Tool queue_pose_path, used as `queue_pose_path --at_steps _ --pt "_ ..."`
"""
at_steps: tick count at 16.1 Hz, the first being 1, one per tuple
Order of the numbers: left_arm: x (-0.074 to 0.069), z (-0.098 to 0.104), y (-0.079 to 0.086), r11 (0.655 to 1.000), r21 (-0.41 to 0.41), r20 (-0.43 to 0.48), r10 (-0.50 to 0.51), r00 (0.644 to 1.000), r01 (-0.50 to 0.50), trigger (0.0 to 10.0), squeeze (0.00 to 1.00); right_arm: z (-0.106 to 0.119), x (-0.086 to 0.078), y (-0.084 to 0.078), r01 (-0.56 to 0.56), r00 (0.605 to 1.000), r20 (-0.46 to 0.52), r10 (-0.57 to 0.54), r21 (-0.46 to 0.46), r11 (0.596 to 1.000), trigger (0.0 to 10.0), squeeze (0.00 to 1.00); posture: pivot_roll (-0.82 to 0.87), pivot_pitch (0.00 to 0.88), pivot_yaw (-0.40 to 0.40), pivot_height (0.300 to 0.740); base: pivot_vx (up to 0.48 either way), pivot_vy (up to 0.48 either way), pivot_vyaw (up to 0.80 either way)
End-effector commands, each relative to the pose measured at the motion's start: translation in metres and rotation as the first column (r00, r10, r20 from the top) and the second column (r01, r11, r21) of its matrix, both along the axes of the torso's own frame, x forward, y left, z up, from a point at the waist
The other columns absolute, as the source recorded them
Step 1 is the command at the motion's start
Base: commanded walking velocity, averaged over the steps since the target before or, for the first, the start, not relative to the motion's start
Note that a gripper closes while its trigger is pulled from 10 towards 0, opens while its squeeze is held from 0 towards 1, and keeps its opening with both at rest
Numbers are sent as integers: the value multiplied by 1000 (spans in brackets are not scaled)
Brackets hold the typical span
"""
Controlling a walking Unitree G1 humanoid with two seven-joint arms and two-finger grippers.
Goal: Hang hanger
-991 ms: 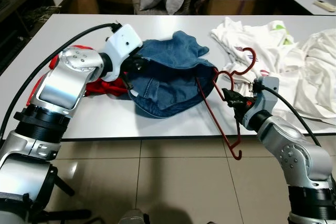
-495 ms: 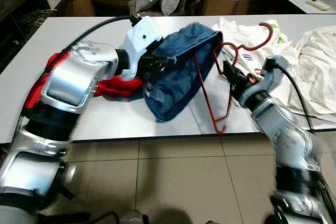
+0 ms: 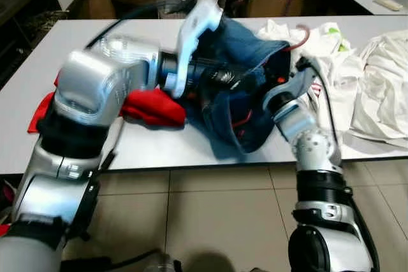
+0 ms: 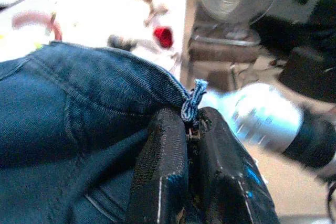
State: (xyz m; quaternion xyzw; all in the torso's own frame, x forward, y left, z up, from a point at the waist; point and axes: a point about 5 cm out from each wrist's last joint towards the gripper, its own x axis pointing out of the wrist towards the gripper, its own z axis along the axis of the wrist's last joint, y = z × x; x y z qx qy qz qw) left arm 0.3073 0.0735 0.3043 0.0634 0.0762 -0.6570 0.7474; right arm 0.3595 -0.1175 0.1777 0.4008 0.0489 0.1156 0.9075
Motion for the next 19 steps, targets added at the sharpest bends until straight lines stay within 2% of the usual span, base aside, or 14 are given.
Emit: queue_pose_path --at_steps 1,2,3,4,5,7,10,11,12,13,14,16,18,19 --pt "0 13 0 998 -67 -24 -20 1000 18 0 0 4 3 4 10 1000 12 -9 -14 1000 10000 0 37 0 58 740 0 0 0" --pt "8 22 2 993 -112 -39 32 999 -36 0 0 0 1 7 2 1000 9 -1 -98 995 10000 0 37 0 60 740 0 0 0" --pt "20 27 7 983 -129 -29 125 992 -127 0 0 -4 -1 8 -7 1000 4 7 -164 986 10000 0 36 0 62 740 0 0 0" --pt "30 32 13 968 -155 -35 195 980 -198 0 0 -8 -5 8 -15 1000 -5 14 -205 979 10000 0 36 0 63 740 0 0 0" --pt "44 47 26 921 -238 -79 299 951 -309 0 0 -14 -15 4 -48 998 -40 38 -288 956 10000 0 36 0 63 740 0 0 0" --pt "59 61 39 851 -308 -89 420 903 -426 0 0 -14 -32 4 -114 993 -62 100 -309 944 10000 0 32 0 64 740 0 0 0" --pt "74 62 50 803 -297 -51 528 848 -518 0 0 -8 -51 4 -140 990 -56 128 -333 932 10000 0 19 0 74 740 0 0 0" --pt "84 55 57 760 -261 -32 609 792 -595 0 0 1 -60 4 -150 989 -46 142 -303 941 10000 0 19 0 74 740 0 0 0" --pt "98 38 65 689 -208 -21 706 707 -694 0 0 16 -74 6 -174 984 -23 174 -261 949 10000 0 16 0 80 740 0 0 0" --pt "102 27 68 671 -172 -8 731 682 -721 0 0 21 -79 7 -191 981 -10 195 -242 951 10000 0 14 0 85 740 0 0 0" --pt "103 19 69 667 -146 0 738 674 -730 0 0 23 -81 7 -198 979 -3 203 -233 952 10000 0 14 0 85 740 0 0 0" --pt "108 -41 81 618 45 44 784 620 -785 0 0 43 -92 -4 -193 976 54 209 -209 959 10000 0 -7 0 99 740 0 0 0" --pt "101 -100 90 591 202 67 787 613 -781 0 0 67 -97 -16 -168 973 123 194 -195 966 10000 0 -9 0 100 740 0 0 0" --pt "91 -136 92 588 299 65 773 631 -752 0 0 81 -100 -17 -173 964 168 204 -182 968 10000 0 -14 0 93 740 0 0 0"
